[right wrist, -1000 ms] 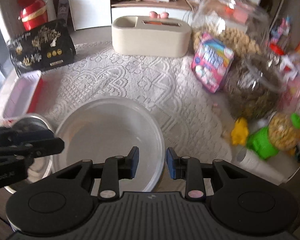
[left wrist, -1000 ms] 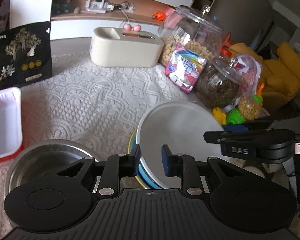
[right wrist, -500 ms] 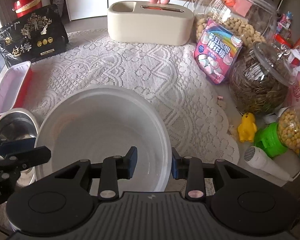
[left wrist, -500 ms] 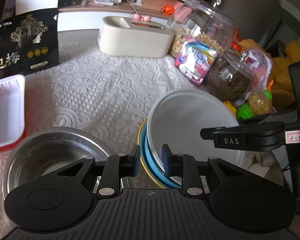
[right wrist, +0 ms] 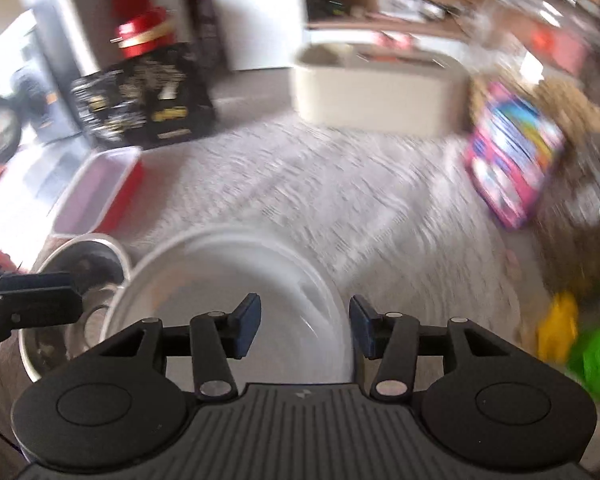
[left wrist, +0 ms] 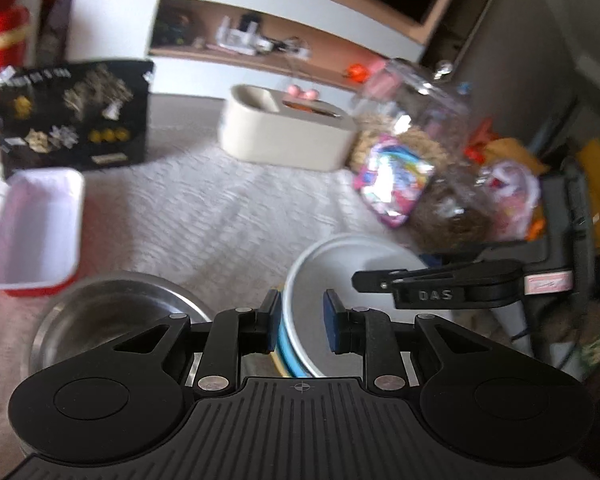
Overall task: Organize plates and bowls
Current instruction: 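Grasp the rims of the stacked bowls with the right tool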
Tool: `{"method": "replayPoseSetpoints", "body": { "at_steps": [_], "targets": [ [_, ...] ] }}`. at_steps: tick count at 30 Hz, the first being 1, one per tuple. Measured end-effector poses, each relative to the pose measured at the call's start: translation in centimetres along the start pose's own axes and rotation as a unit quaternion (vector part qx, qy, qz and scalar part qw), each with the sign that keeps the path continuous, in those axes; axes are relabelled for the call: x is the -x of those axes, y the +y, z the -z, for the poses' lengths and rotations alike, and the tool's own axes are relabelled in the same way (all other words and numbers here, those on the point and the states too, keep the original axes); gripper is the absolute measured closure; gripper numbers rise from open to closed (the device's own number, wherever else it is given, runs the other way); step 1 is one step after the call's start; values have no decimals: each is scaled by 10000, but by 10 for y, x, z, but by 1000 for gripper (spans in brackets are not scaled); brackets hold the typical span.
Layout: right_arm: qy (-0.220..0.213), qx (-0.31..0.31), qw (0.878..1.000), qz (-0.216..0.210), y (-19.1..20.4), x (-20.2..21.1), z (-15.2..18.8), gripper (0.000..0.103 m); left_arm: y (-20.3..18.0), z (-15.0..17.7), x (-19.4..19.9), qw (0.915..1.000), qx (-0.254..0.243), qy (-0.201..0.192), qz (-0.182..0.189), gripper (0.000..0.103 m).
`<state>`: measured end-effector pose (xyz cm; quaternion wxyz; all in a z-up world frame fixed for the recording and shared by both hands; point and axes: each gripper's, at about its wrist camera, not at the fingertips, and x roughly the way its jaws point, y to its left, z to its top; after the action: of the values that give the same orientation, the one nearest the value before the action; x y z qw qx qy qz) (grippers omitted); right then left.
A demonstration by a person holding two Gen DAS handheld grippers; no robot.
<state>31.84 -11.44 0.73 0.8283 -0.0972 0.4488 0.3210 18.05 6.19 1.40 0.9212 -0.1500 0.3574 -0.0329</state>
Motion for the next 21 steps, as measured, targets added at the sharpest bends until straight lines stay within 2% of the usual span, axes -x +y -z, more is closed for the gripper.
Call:
{"method": "replayPoseSetpoints", "body": {
  "at_steps": [3, 6, 9, 13, 16, 18, 21],
  "targets": [
    [-138, 308, 9992, -235, 1, 0, -4, 49, -15, 2, 4, 9993, 54, -265, -238, 78],
    [-342, 258, 9979, -486, -8, 1, 1, 49, -29, 6, -5, 9993, 213, -198, -231, 78],
    [-395, 229, 9982, -399, -18, 3, 8, 49, -39, 11, -13, 9988, 339, -140, -333, 77],
    [-602, 79, 9975, -352, -26, 17, 20, 49, -41, 20, -13, 9962, 627, -292, -536, 78],
    [-692, -84, 9975, -90, -33, 23, 33, 49, -38, 27, -7, 9937, 822, -306, -694, 78],
    [-730, -302, 9969, 18, -39, 25, 42, 49, -34, 32, -4, 9931, 958, -215, -638, 78],
    [-810, -574, 9950, 68, -48, 30, 49, 49, -28, 37, 4, 9929, 1119, -211, -347, 78]
  ]
}}
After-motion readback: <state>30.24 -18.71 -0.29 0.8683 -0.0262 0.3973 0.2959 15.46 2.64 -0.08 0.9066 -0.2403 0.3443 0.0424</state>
